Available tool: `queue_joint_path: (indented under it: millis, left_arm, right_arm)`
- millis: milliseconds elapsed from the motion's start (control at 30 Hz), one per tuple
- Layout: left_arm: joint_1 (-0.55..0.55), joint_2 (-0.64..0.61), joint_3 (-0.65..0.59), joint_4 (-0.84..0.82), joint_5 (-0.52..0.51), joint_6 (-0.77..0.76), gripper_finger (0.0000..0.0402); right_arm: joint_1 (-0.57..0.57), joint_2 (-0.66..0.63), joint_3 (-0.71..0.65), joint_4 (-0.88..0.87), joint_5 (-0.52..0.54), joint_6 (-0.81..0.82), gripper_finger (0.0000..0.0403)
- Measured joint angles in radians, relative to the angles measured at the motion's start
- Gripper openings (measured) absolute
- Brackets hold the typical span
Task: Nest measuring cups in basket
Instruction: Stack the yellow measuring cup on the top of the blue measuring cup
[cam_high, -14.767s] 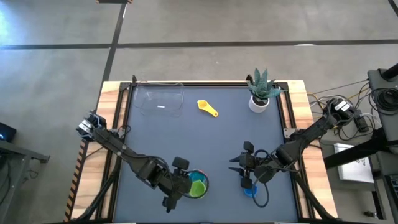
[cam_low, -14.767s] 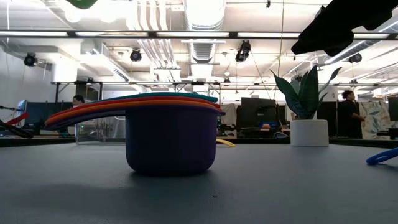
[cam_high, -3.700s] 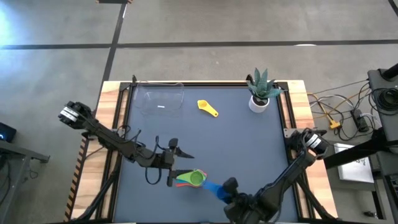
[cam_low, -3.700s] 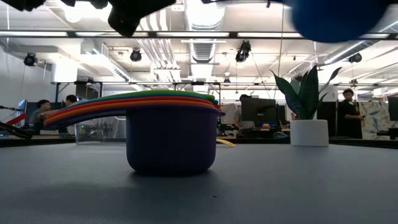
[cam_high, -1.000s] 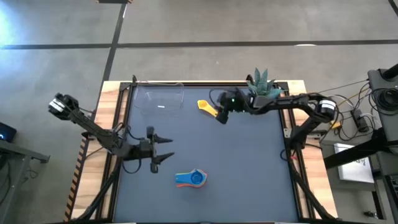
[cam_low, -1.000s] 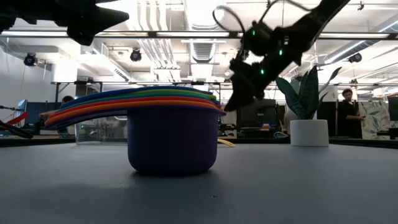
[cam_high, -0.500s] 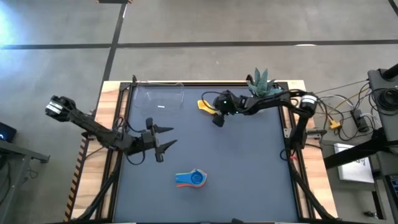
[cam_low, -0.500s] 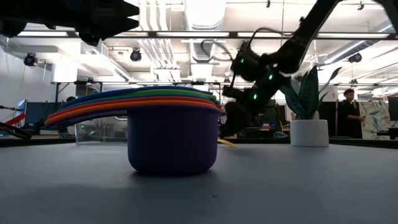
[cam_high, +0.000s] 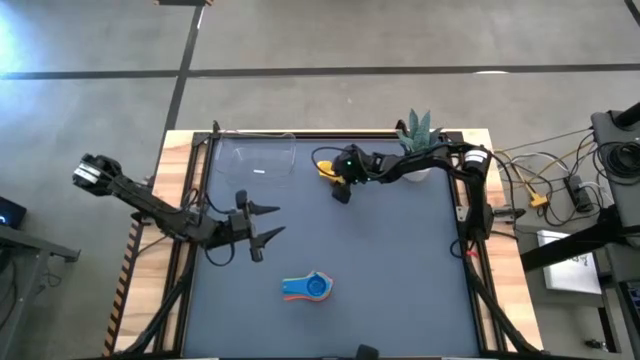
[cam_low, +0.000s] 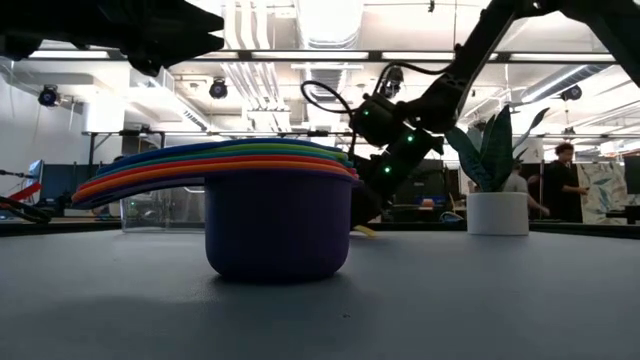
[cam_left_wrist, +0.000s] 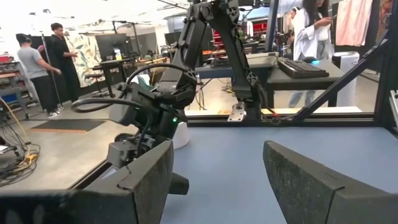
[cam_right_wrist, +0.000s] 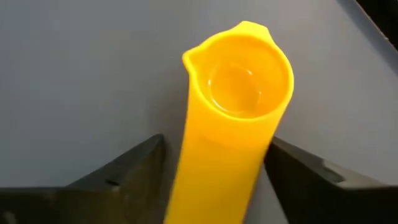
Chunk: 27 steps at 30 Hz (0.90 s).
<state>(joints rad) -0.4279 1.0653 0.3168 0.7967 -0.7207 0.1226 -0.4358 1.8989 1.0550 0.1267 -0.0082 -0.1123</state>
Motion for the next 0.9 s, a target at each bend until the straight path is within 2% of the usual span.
queue_joint_path:
  millis: [167, 200, 500, 700, 800, 900]
  left_arm:
    - [0.001, 0.0, 0.0, 0.0, 0.0, 0.0, 0.0232]
    - [0.002, 0.0, 0.0, 0.0, 0.0, 0.0, 0.0232]
    - [0.004, 0.001, 0.0, 0.0, -0.001, -0.027, 0.0232]
    - [0.005, 0.016, 0.0, -0.001, 0.0, -0.043, 0.0232]
    - [0.007, 0.025, 0.0, 0.0, 0.038, -0.061, 0.0232]
    - [0.007, 0.033, 0.0, 0.004, 0.067, -0.075, 0.0232]
  right_arm:
    - [0.002, -0.014, -0.003, -0.033, 0.0, -0.001, 0.0152]
    - [0.002, -0.015, -0.003, -0.044, 0.0, 0.0, 0.0143]
    - [0.076, -0.069, -0.008, -0.155, 0.022, 0.008, 0.0143]
    - [0.222, -0.183, -0.01, -0.204, 0.005, 0.014, 0.0143]
    - [0.31, -0.25, -0.03, -0.216, 0.005, 0.01, 0.0143]
    - [0.4, -0.322, -0.06, -0.212, -0.051, -0.008, 0.0143]
